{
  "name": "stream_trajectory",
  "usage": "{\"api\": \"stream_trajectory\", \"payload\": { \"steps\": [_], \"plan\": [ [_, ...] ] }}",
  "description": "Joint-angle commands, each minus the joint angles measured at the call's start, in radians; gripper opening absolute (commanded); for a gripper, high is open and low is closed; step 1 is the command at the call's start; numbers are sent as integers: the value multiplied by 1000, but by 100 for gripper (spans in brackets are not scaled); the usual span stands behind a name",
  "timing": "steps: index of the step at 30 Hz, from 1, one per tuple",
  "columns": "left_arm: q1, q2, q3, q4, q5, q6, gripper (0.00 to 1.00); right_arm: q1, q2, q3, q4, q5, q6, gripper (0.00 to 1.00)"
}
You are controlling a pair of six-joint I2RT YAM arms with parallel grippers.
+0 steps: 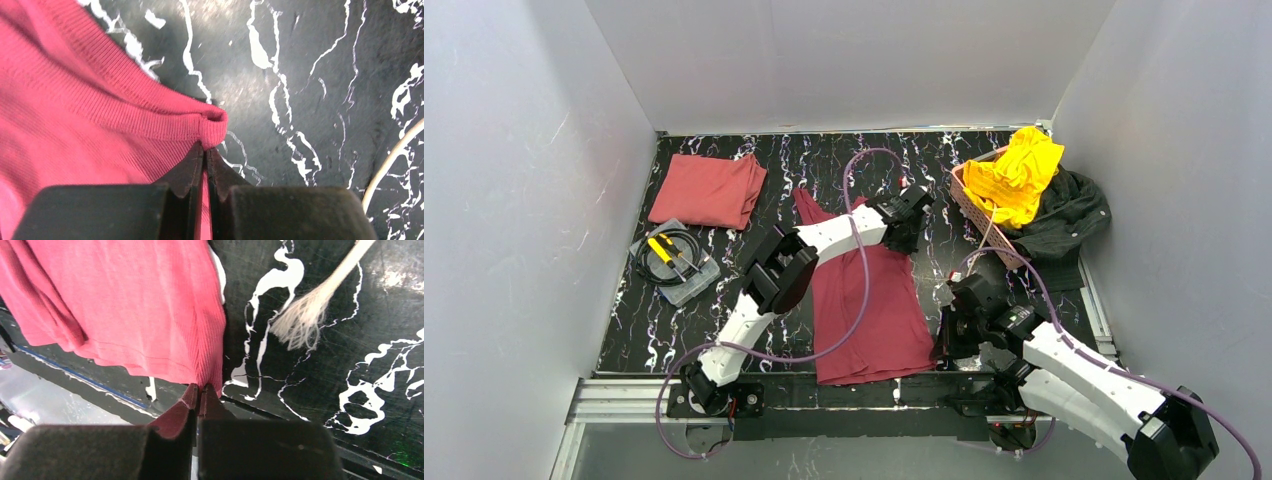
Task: Fold and stack the mixed laundry pile
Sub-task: Fold the tank top at the center of the board.
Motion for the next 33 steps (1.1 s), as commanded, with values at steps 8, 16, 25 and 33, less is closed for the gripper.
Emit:
{"api": "stream_trajectory", "payload": {
  "steps": [8,16,25,33],
  "plan": [
    [56,-358,-398,304,34,-172,0,10,36,172,14,-86,-63,1],
    [135,-488,-625,465,123,-233,0,87,159,254,93,-99,-71,1],
    [231,-585,-822,562,170,-250,0,373,342,290,247,50,42,1],
    [285,-643,-899,585,182,-252,0,437,417,307,321,74,88,1]
  ]
}}
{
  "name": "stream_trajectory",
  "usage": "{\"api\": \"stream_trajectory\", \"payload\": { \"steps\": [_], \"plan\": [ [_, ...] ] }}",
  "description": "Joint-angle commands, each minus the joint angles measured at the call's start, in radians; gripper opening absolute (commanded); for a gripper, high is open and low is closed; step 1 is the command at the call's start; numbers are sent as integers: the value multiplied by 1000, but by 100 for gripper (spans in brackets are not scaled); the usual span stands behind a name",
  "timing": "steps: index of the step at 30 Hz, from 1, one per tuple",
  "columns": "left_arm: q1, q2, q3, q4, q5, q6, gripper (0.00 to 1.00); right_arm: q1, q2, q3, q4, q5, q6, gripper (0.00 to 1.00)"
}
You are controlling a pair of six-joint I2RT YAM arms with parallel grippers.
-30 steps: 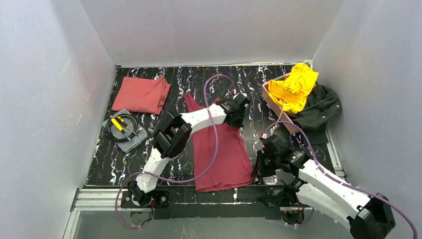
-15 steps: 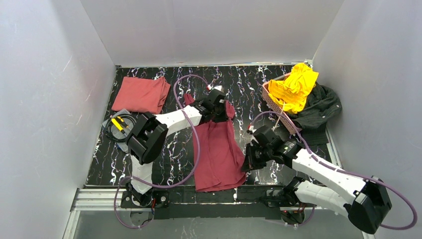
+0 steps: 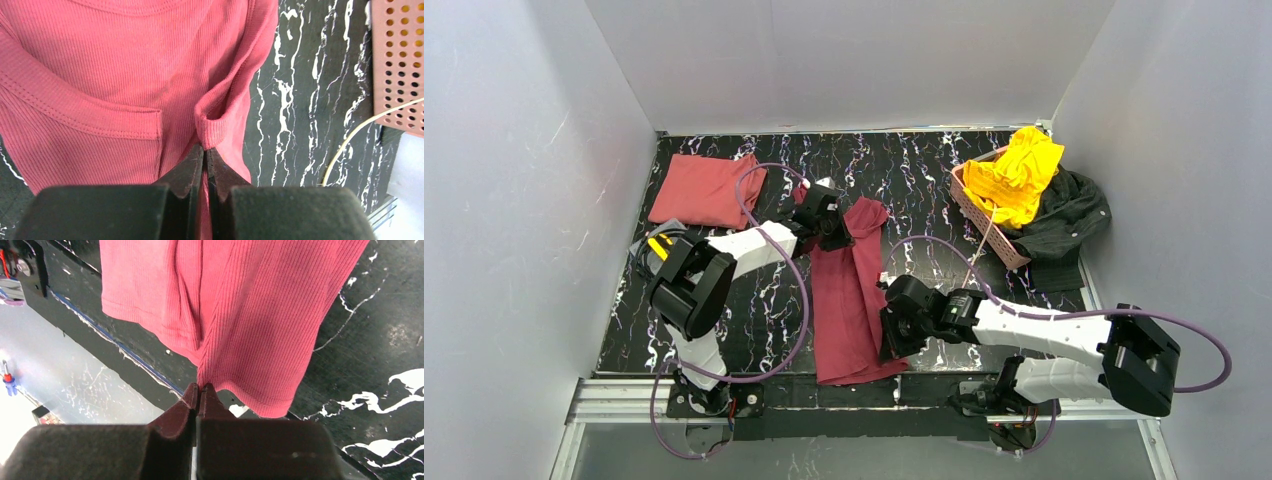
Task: Fold and stack the mixed laundry pile
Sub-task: Fold the tank top at the center of the board.
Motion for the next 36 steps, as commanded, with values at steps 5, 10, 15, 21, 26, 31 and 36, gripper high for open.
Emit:
{"api": "stream_trajectory", "payload": {
  "steps": [5,10,15,21,26,31,36],
  "plan": [
    [37,-44,-4,32,54,23,0,48,52,67,87,53,63,1],
    [56,-26,-3,19,72,25,0,75,92,68,124,54,91,1],
    [66,-29,-25,14,56,19,0,98,135,79,139,56,98,1],
    [72,-10,-15,1,62,39,0,111,165,95,136,65,101,3],
    [76,-15,22,-38,56,72,15,111,130,130,95,76,84,47],
    [80,-106,91,-159,-5,152,36,110,26,230,-58,204,17,71],
    [83,-234,78,-244,-59,201,55,8,-48,305,-218,313,-93,86]
  ]
}}
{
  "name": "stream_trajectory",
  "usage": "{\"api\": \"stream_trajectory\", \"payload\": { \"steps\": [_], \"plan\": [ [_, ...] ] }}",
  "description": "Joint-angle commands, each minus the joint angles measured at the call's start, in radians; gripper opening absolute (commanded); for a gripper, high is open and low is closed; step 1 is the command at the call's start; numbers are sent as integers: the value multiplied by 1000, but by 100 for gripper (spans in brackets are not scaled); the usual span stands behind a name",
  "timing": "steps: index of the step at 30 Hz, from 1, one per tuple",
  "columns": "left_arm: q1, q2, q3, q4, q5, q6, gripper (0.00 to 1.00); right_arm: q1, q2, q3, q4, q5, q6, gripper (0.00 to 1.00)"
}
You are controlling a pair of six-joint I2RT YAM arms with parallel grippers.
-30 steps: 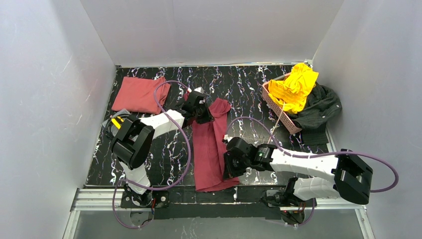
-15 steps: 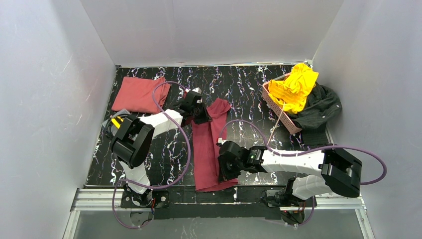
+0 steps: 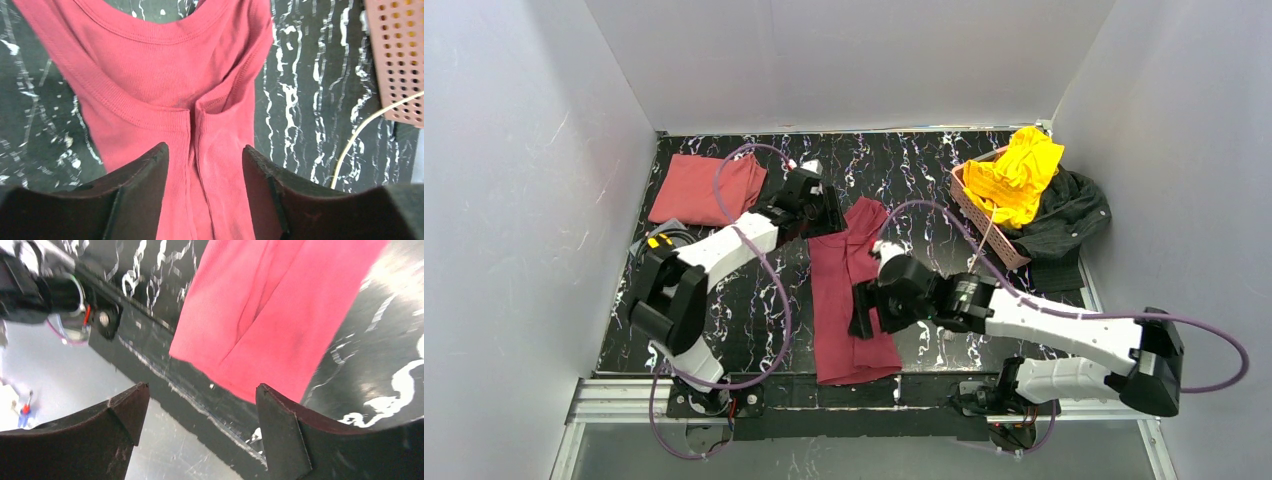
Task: Fold and stack the mixed laundry pile
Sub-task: Fold the tank top at the center of the board.
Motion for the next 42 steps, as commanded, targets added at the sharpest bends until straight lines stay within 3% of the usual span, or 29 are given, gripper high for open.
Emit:
{"api": "stream_trajectory", "payload": {
  "steps": [1,8,11,17,23,32,42],
  "plan": [
    [7,-168,4,-102,-44,54,56,-120,-61,67,-162,112,-121,86],
    [7,-281,-217,-62,-30,-78,64,-297,-41,-34,-43,-6,-207,81],
    [-4,-283,-261,-7,50,-129,64,-343,-8,-71,26,-19,-228,78],
    [-93,-314,-308,61,58,-130,62,-527,97,-25,174,-45,-286,69],
    [-227,-369,-392,158,17,-160,57,-729,314,52,456,-153,-236,58],
    [-364,-284,-432,306,3,-119,55,-793,680,193,822,-384,-69,78],
    [-435,-135,-473,438,108,-74,54,-792,887,327,899,-375,-41,79]
  ]
}}
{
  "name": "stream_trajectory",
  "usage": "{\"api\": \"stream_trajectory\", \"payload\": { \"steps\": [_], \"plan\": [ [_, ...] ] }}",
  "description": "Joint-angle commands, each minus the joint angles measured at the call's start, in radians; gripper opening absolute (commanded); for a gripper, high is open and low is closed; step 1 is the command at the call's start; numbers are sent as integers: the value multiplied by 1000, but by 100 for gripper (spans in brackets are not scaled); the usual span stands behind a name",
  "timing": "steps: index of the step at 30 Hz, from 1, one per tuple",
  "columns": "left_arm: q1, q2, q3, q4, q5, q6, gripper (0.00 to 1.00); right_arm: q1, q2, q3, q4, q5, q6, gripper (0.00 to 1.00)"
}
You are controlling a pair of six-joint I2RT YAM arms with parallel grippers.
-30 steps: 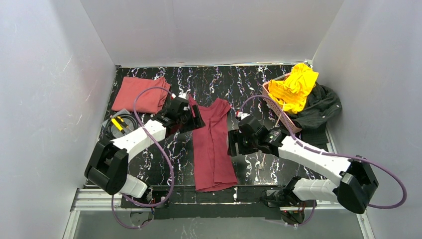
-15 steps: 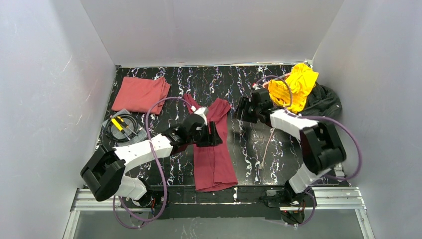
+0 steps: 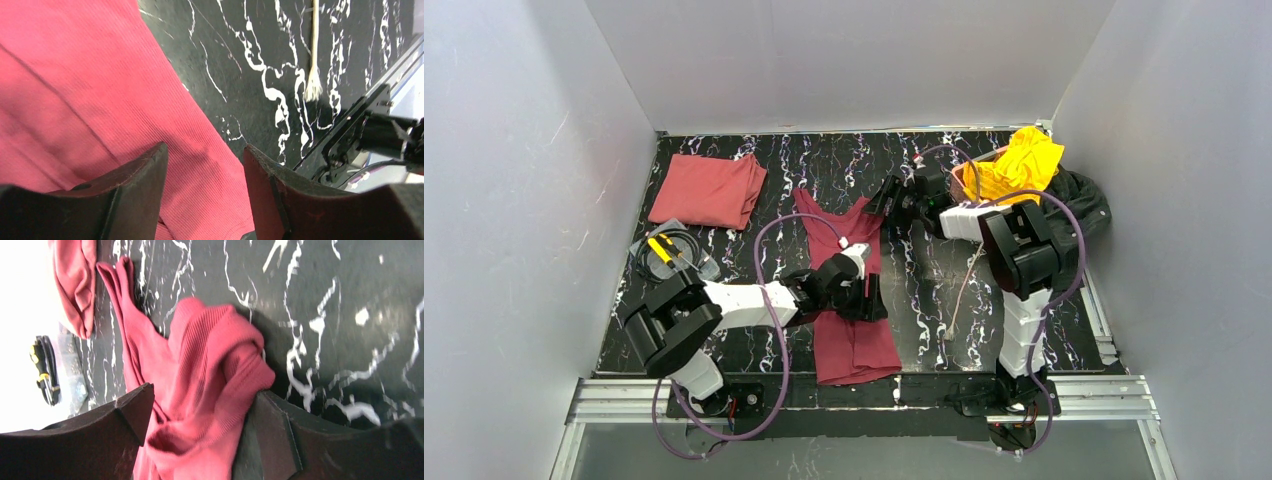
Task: Fold and stack the mixed laundry pile
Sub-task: Fold the tank top at the center of the board.
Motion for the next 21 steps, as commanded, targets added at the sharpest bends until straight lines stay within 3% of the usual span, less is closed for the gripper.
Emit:
{"api": "stream_trajectory", "payload": {
  "steps": [1,10,13,17,21],
  "plan": [
    [-34,35,-32,69,61,34,54,1,93,107,62,-15,-2,79],
    [-46,11,-139,66,111,6,53,3,282,375,61,-116,-59,72],
    [-46,5,-139,33,98,-13,53,12,312,435,72,-143,-40,58],
    [-47,6,-150,25,95,-40,53,17,328,491,44,-161,-43,31],
    [-47,-17,-168,23,79,-54,52,17,307,501,49,-177,-34,12]
  ]
}}
